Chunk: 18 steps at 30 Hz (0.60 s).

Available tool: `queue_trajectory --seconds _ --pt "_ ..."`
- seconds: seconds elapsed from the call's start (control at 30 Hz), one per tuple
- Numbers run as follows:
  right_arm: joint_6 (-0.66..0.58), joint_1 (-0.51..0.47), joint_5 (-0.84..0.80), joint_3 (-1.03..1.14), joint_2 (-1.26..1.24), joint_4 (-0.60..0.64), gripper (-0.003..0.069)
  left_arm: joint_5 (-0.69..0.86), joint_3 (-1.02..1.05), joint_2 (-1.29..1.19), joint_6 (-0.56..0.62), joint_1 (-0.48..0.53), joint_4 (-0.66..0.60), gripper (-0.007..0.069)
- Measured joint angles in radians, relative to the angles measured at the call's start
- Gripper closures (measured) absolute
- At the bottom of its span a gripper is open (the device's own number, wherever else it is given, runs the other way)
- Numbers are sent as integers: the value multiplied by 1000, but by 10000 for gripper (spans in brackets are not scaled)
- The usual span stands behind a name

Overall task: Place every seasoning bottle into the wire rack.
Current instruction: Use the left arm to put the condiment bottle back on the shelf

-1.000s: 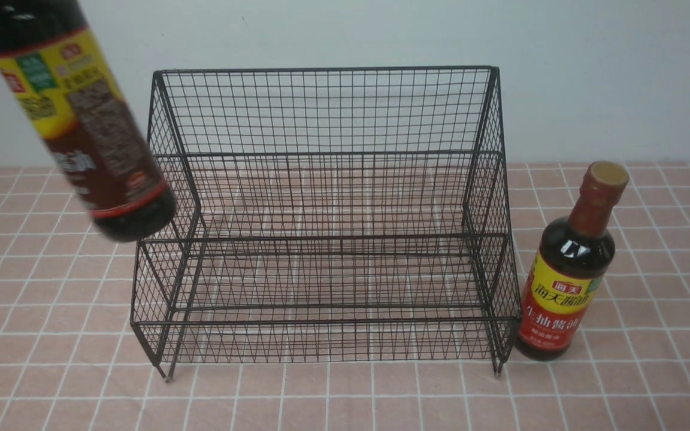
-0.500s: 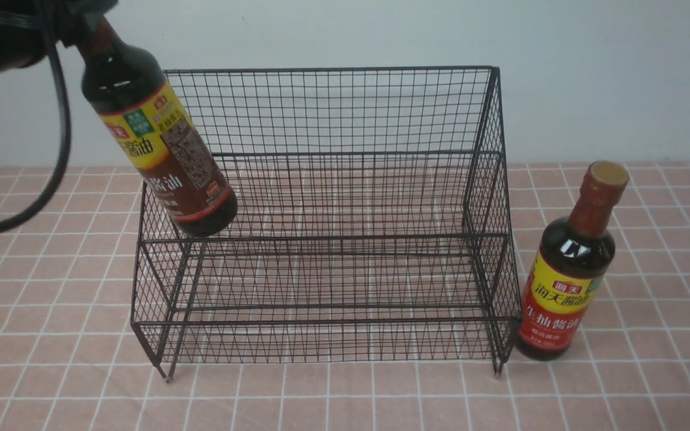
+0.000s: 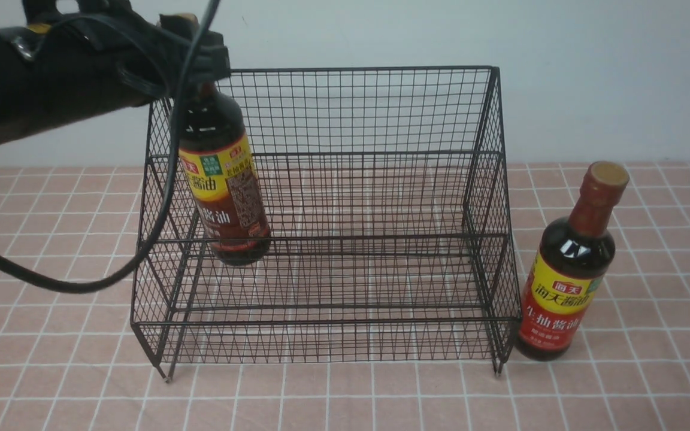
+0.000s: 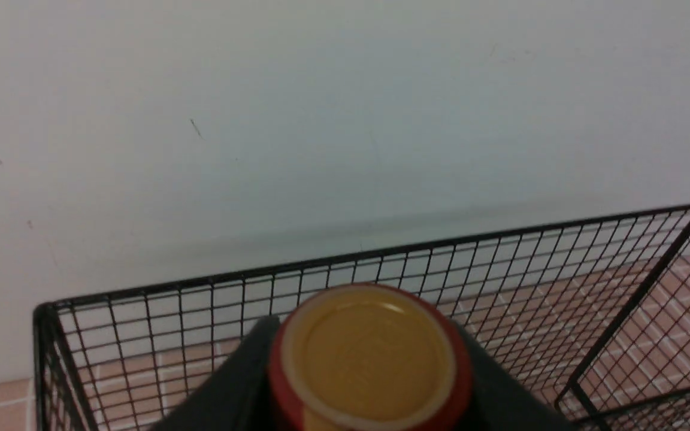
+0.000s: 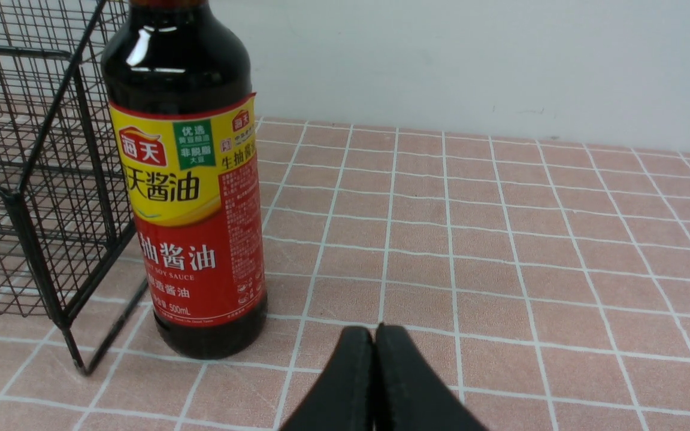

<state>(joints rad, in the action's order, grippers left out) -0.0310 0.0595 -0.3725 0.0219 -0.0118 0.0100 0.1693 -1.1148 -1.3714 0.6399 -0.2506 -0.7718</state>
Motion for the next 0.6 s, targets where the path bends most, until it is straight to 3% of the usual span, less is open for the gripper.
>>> queue_trajectory --seconds 0.43,0.6 --pt "0 0 0 0 0 0 673 103 7 -74 11 -1 5 355" --pt "0 0 0 0 0 0 673 117 -1 -61 16 -1 -1 271"
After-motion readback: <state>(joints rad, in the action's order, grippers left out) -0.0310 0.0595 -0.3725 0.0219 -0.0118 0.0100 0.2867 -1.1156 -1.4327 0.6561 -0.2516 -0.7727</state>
